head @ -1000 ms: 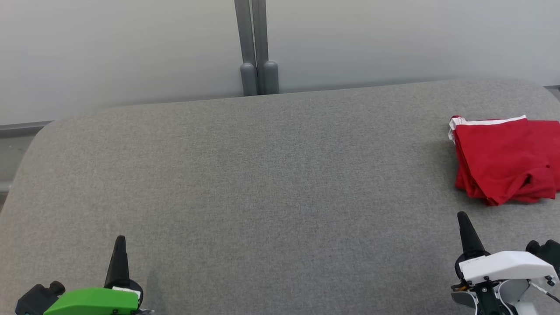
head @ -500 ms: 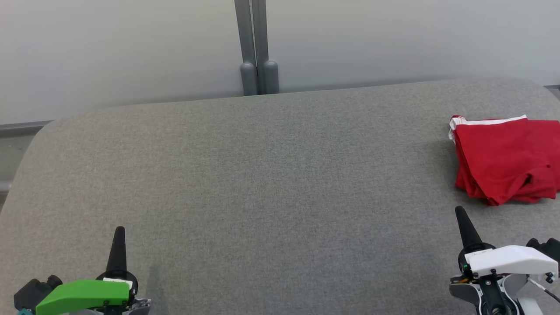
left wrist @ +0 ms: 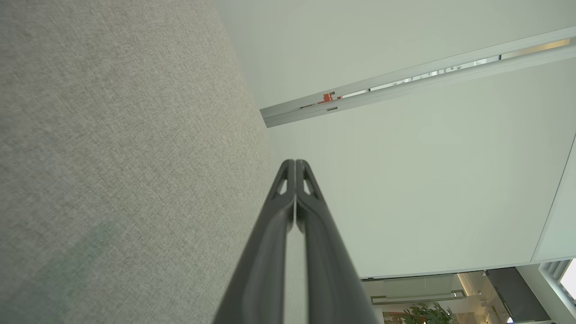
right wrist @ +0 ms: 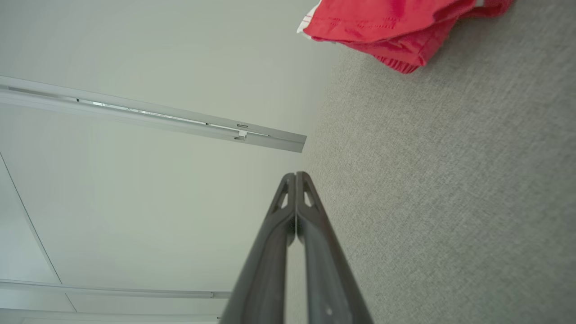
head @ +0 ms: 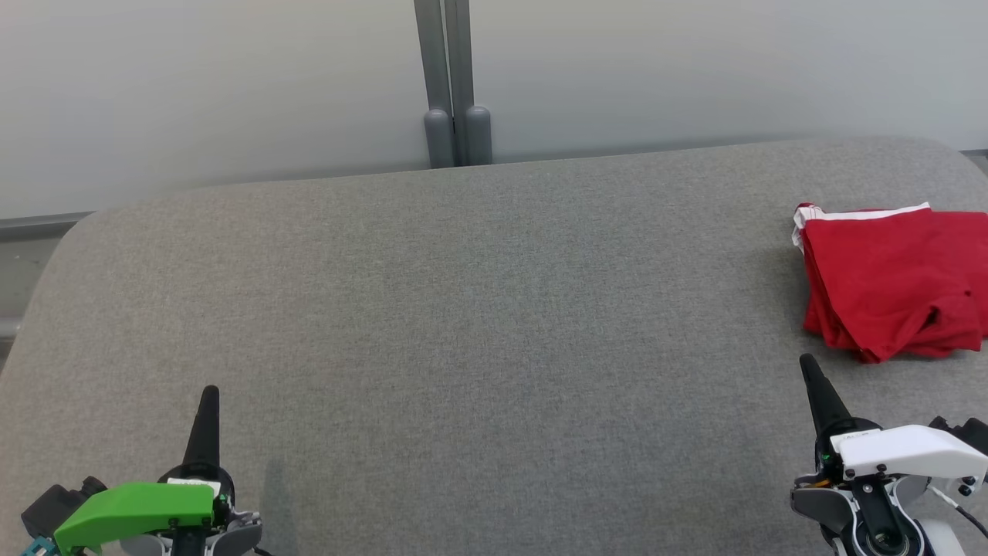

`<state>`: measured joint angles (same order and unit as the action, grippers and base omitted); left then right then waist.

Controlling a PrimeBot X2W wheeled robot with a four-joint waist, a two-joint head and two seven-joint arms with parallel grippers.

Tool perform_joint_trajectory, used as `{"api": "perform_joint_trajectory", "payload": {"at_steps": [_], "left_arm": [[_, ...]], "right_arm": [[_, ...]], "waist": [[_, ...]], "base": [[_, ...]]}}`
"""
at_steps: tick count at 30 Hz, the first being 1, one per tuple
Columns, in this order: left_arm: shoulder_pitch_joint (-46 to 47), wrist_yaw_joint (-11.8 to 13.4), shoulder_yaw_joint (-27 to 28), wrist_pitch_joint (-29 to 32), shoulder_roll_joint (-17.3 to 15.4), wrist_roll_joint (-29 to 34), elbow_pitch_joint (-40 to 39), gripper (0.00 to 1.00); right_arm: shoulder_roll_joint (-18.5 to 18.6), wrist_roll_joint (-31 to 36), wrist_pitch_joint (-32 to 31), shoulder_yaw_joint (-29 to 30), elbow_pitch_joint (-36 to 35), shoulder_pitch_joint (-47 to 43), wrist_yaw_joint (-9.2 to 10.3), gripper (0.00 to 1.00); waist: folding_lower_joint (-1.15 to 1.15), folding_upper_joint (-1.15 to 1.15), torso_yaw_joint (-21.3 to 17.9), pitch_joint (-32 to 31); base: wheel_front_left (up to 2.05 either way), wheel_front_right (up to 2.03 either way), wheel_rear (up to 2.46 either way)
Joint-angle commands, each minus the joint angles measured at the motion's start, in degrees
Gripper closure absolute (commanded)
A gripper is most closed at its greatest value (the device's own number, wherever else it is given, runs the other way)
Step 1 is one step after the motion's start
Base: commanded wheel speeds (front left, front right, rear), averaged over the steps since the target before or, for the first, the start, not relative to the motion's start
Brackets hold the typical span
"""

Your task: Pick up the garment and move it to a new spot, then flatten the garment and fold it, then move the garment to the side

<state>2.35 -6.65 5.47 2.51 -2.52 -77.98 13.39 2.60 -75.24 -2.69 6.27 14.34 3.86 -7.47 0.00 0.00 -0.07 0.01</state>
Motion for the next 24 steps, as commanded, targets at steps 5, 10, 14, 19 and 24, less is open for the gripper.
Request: {"api": "perform_joint_trajectory", "payload": {"at_steps": [5,10,14,19,24], "left_arm": [[1.9,-0.5,0.4,0.9,-0.5,-3.1,0.0,1.00],[2.4,-0.6,0.6,1.5,-0.5,-5.1,0.1,1.00],[2.7,-0.6,0.7,2.0,-0.5,-6.8,0.2,1.00],[3.2,-0.7,0.8,2.5,-0.5,-8.8,0.4,1.00],[3.5,-0.8,0.9,3.0,-0.5,-10.6,0.5,1.00]], "right_arm": [[0.4,-3.6,-0.8,0.2,-0.5,1.3,-0.04,1.00],[0.4,-6.1,-1.5,0.2,-0.5,1.6,-0.04,1.00],[0.4,-8.1,-1.9,0.2,-0.5,1.7,-0.04,1.00],[0.4,-10.4,-2.4,0.3,-0.5,2.0,-0.04,1.00],[0.4,-12.6,-2.9,0.3,-0.5,2.2,-0.04,1.00]], "waist": [[0.00,0.00,0.0,0.0],[0.00,0.00,0.0,0.0],[0.00,0.00,0.0,0.1],[0.00,0.00,0.0,0.1],[0.00,0.00,0.0,0.1]], "base": [[0.00,0.00,0.00],[0.00,0.00,0.00],[0.00,0.00,0.00],[0.00,0.00,0.00],[0.00,0.00,0.00]]}}
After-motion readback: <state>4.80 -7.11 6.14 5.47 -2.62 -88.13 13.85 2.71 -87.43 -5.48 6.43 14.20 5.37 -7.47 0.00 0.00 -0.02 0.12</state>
